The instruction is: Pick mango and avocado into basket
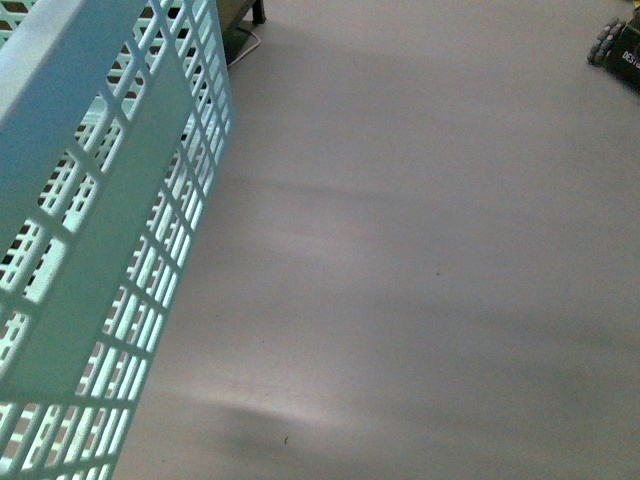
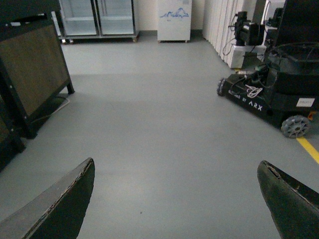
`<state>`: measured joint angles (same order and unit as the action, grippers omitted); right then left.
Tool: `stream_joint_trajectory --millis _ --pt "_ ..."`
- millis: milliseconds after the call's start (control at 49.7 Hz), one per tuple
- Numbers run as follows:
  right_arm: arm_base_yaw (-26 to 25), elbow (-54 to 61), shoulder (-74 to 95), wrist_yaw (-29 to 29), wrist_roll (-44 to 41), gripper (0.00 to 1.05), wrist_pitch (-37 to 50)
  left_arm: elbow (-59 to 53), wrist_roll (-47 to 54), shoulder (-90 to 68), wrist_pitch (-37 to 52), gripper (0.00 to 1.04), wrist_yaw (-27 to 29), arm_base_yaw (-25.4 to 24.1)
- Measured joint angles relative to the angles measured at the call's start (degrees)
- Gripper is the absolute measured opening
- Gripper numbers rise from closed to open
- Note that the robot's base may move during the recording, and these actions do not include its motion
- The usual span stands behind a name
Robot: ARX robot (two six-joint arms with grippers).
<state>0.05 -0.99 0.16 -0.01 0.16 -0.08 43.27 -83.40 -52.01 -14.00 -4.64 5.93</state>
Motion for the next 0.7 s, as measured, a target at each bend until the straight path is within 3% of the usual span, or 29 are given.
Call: stream_joint_trajectory --millis 705 --pt "0.0 0.0 0.0 0.0 0.0 0.96 0.0 0.1 0.0 0.0 0.0 0.29 0.0 0.0"
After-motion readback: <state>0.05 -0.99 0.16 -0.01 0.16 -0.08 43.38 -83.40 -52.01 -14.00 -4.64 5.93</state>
